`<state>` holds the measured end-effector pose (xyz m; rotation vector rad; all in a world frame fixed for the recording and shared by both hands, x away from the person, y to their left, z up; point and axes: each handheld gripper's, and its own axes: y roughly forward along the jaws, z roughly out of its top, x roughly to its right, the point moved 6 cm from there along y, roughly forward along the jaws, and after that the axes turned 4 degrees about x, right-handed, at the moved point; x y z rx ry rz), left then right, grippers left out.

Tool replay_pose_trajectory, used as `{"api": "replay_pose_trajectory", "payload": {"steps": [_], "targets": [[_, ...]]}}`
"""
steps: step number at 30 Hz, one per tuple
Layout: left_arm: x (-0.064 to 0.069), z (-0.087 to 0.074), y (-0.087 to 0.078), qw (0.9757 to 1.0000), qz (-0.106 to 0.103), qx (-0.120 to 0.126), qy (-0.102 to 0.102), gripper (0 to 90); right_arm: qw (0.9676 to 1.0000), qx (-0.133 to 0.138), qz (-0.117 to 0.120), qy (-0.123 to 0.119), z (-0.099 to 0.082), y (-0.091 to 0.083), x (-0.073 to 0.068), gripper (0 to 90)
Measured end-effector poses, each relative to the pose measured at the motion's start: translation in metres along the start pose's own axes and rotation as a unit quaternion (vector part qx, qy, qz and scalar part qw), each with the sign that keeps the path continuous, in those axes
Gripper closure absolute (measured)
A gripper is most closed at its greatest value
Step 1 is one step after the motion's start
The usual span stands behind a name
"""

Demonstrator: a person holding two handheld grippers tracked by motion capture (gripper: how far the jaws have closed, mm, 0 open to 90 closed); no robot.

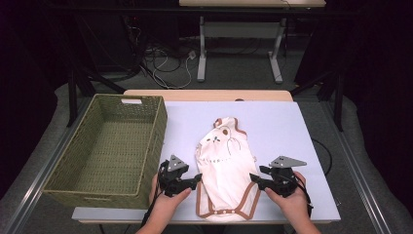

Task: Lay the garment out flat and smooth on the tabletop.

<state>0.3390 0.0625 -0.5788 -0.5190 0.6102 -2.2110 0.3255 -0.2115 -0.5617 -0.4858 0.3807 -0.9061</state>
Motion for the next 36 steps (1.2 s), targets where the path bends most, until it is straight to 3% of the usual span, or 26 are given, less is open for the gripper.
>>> {"api": "replay_pose_trajectory", "payload": {"steps": [3, 6, 12, 17, 19, 25, 30, 35, 36], "targets": [[-0.005, 0.001, 0.007, 0.9999, 0.005, -0.005, -0.009, 44.3, 0.9999, 0.0, -0.01, -0.01, 0.002, 0.004, 0.004, 52.0], [-0.006, -0.002, 0.013, 0.9993, -0.002, -0.02, -0.031, 53.6, 0.9999, 0.006, -0.013, 0.0, 0.0, 0.005, 0.006, 53.5], [-0.004, -0.008, 0.023, 0.998, -0.004, -0.041, -0.048, 60.3, 0.9995, 0.007, -0.029, 0.007, -0.005, 0.006, 0.012, 53.9], [0.001, -0.01, 0.025, 0.9982, 0.009, -0.05, -0.031, 66.6, 0.9991, 0.005, -0.036, 0.023, -0.007, 0.005, 0.019, 54.8], [0.003, -0.01, 0.026, 0.998, 0.006, -0.053, -0.034, 71.1, 0.9988, 0.009, -0.036, 0.034, -0.007, 0.006, 0.021, 56.2], [0.005, -0.011, 0.025, 0.9973, -0.011, -0.059, -0.042, 83.9, 0.9982, -0.022, -0.036, 0.043, -0.016, 0.012, 0.026, 57.8], [0.004, -0.012, 0.022, 0.9976, -0.009, -0.059, -0.035, 86.5, 0.9974, -0.047, -0.028, 0.047, -0.025, 0.017, 0.026, 59.1], [0.004, -0.013, 0.019, 0.9977, -0.005, -0.06, -0.031, 87.4, 0.9972, -0.056, -0.025, 0.044, -0.028, 0.019, 0.025, 68.0], [0.003, -0.013, 0.018, 0.9977, 0.001, -0.061, -0.03, 87.5, 0.9971, -0.057, -0.02, 0.047, -0.028, 0.019, 0.025, 75.5]]}}
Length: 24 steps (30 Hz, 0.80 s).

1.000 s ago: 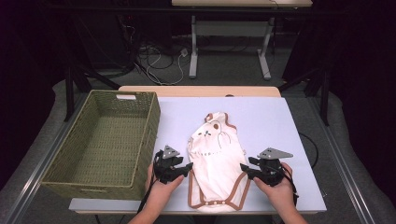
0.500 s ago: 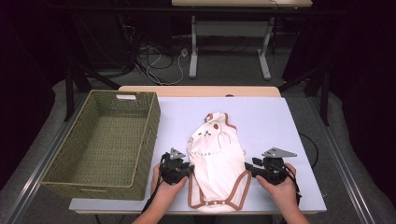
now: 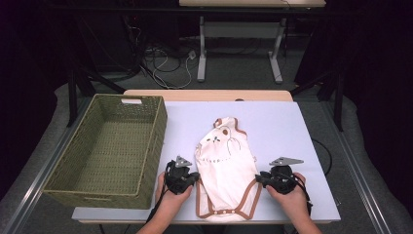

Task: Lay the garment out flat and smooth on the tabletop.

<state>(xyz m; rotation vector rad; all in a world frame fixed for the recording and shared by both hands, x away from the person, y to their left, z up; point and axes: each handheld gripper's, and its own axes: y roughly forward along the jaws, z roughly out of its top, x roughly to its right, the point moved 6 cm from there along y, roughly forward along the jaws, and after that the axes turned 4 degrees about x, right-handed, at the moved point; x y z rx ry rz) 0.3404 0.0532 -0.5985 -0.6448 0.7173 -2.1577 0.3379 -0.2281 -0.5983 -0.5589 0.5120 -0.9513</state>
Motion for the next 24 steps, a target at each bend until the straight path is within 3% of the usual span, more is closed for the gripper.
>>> {"api": "replay_pose_trajectory", "payload": {"steps": [5, 15, 21, 23, 24], "targets": [[-0.003, 0.0, -0.006, 1.0, 0.007, -0.001, 0.002, 87.6, 1.0, -0.005, 0.005, -0.003, -0.001, -0.002, -0.001, 86.8], [-0.009, -0.002, -0.019, 0.9997, 0.023, -0.007, 0.008, 87.6, 1.0, -0.003, 0.006, -0.004, 0.0, -0.011, 0.002, 87.8], [-0.012, -0.007, -0.023, 0.9995, 0.03, -0.01, 0.001, 87.7, 1.0, -0.005, 0.004, 0.0, -0.002, -0.017, 0.005, 87.9], [-0.013, -0.008, -0.023, 0.9993, 0.033, -0.013, 0.006, 87.6, 1.0, -0.005, 0.002, -0.003, -0.002, -0.017, 0.007, 87.9], [-0.013, -0.009, -0.024, 0.999, 0.04, -0.015, 0.012, 87.7, 1.0, -0.006, 0.004, 0.007, -0.002, -0.018, 0.007, 87.9]]}}
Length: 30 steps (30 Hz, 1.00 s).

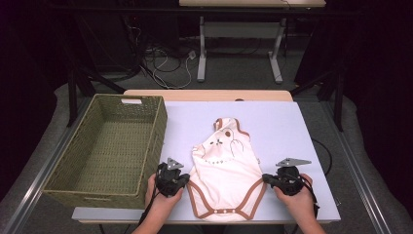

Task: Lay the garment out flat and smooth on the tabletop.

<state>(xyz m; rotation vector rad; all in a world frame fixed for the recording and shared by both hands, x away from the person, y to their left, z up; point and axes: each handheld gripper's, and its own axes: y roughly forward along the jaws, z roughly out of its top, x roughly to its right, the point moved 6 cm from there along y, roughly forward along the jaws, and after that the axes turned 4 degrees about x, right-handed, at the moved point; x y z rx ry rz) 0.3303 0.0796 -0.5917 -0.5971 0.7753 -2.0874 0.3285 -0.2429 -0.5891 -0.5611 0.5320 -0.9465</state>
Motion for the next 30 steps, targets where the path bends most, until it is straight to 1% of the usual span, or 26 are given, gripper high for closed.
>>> {"api": "replay_pose_trajectory", "payload": {"steps": [1, 2, 4, 8, 9, 12, 15, 18, 19, 20, 21, 23, 25, 26, 29, 30], "targets": [[-0.002, -0.002, -0.002, 0.9999, 0.004, -0.006, 0.007, 87.7, 1.0, -0.001, 0.0, 0.003, 0.0, -0.001, 0.0, 87.9], [-0.002, -0.003, -0.002, 1.0, 0.005, -0.006, 0.005, 87.7, 1.0, -0.001, 0.001, 0.003, 0.0, -0.001, 0.0, 87.9], [-0.003, -0.003, -0.003, 0.9999, 0.011, -0.009, 0.009, 87.7, 1.0, -0.001, 0.001, 0.003, -0.001, -0.002, 0.002, 87.9], [-0.004, -0.003, -0.006, 0.9993, 0.03, -0.007, 0.019, 87.7, 1.0, -0.004, 0.004, 0.007, -0.002, 0.0, 0.002, 87.9], [-0.005, -0.003, -0.007, 0.9993, 0.032, -0.004, 0.021, 87.7, 1.0, -0.004, 0.004, 0.006, -0.003, 0.0, 0.002, 87.8], [-0.006, -0.005, -0.012, 0.9994, 0.031, -0.001, 0.017, 87.7, 1.0, -0.003, 0.003, 0.006, -0.002, -0.001, 0.002, 87.9], [-0.006, -0.007, -0.012, 0.9988, 0.042, 0.0, 0.027, 87.7, 1.0, -0.002, 0.003, 0.004, -0.002, -0.002, 0.002, 87.9], [-0.006, -0.009, -0.012, 0.999, 0.039, -0.002, 0.021, 87.7, 1.0, -0.002, 0.0, 0.007, -0.002, -0.003, 0.003, 87.9], [-0.006, -0.01, -0.011, 0.9991, 0.038, 0.001, 0.017, 87.7, 1.0, -0.002, 0.0, 0.008, -0.002, -0.004, 0.004, 87.9], [-0.006, -0.011, -0.011, 0.9991, 0.036, 0.0, 0.02, 87.7, 0.9999, -0.002, -0.003, 0.01, -0.003, -0.004, 0.005, 87.9], [-0.005, -0.012, -0.01, 0.9992, 0.037, -0.001, 0.018, 87.7, 0.9999, -0.003, 0.0, 0.012, -0.003, -0.005, 0.005, 87.9], [-0.004, -0.014, -0.008, 0.9993, 0.035, 0.0, 0.016, 87.7, 0.9999, -0.003, -0.002, 0.014, -0.003, -0.006, 0.007, 87.9], [-0.004, -0.014, -0.008, 0.9992, 0.035, -0.001, 0.018, 87.7, 0.9999, -0.002, -0.005, 0.014, -0.003, -0.008, 0.009, 87.9], [-0.004, -0.013, -0.008, 0.9993, 0.034, 0.003, 0.015, 87.7, 0.9999, -0.003, -0.004, 0.015, -0.003, -0.009, 0.009, 87.9], [-0.005, -0.014, -0.007, 0.9994, 0.031, 0.003, 0.017, 87.7, 0.9998, -0.009, -0.014, 0.007, -0.005, -0.01, 0.011, 87.9], [-0.006, -0.014, -0.007, 0.9994, 0.03, 0.004, 0.017, 87.7, 0.9998, -0.013, -0.012, 0.006, -0.005, -0.01, 0.011, 87.9]]}}
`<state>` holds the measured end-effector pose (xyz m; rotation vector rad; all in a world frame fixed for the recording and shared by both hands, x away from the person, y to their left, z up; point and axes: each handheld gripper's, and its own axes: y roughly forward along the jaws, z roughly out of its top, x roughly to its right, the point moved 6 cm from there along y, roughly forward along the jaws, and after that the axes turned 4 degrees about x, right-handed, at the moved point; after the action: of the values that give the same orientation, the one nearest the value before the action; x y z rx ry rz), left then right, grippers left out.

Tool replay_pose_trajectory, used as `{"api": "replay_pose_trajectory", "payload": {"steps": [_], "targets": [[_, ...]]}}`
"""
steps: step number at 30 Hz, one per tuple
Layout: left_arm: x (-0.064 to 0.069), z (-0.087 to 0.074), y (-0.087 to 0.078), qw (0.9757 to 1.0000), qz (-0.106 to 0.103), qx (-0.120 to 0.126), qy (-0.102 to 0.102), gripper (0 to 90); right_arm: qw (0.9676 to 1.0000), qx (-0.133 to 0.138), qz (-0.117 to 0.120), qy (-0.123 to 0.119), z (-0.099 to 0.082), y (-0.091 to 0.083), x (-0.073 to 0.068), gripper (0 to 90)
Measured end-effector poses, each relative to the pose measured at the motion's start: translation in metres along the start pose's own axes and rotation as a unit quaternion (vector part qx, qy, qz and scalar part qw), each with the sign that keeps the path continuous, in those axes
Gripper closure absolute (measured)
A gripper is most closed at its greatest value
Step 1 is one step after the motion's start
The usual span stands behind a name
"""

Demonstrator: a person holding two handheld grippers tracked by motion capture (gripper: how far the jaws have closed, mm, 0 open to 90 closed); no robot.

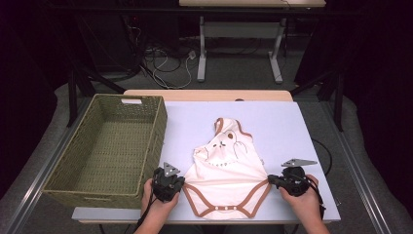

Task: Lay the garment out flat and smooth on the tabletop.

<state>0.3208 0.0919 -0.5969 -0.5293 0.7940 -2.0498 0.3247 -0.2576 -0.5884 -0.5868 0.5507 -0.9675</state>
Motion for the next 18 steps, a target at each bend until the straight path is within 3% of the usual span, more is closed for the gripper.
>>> {"api": "replay_pose_trajectory", "payload": {"steps": [12, 18], "targets": [[0.0, 0.0003, 0.0, 1.0, 0.002, 0.005, -0.002, 86.3, 0.9999, -0.003, 0.011, 0.006, -0.0012, 0.0013, 0.0005, 87.4], [-0.0005, 0.001, 0.002, 0.9998, 0.005, 0.015, -0.008, 76.2, 0.9998, 0.012, 0.016, 0.007, 0.0007, 0.0004, -0.0001, 78.7]]}}
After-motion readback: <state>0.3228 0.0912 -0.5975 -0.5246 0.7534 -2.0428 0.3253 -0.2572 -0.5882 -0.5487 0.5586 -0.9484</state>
